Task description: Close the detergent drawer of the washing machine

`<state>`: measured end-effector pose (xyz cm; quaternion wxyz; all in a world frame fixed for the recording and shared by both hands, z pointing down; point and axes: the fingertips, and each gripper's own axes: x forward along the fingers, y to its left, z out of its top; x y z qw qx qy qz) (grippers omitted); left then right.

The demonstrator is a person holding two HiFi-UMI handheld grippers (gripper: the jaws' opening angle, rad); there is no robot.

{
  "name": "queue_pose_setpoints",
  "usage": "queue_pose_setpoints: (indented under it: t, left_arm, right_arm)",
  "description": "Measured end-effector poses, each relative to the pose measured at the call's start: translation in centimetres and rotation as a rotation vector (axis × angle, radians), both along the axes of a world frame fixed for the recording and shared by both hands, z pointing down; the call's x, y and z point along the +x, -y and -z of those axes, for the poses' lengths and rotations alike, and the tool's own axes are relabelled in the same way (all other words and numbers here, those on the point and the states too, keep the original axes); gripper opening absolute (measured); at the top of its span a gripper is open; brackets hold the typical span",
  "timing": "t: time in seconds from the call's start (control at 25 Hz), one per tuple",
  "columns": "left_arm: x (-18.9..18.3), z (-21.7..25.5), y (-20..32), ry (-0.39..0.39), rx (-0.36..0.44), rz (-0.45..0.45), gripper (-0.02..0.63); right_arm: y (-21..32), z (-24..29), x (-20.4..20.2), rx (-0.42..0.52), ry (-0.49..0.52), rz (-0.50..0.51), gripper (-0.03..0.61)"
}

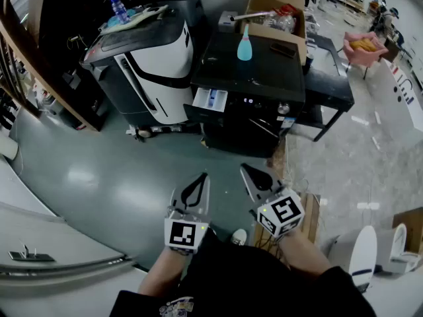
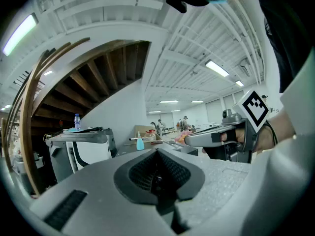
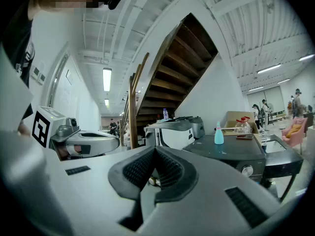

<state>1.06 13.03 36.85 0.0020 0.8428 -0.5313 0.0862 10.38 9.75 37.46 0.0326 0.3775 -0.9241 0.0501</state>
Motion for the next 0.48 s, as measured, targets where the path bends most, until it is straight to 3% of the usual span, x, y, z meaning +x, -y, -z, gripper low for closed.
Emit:
queue_pose_setpoints:
  t: [0.48]
  left_arm:
    - [-0.32,-0.12,0.24,-0.019,-0.013,0.013,0.005]
  right_arm:
    - [0.11,0.38,0.46,0.010,0.028,-0.013,-0.002]
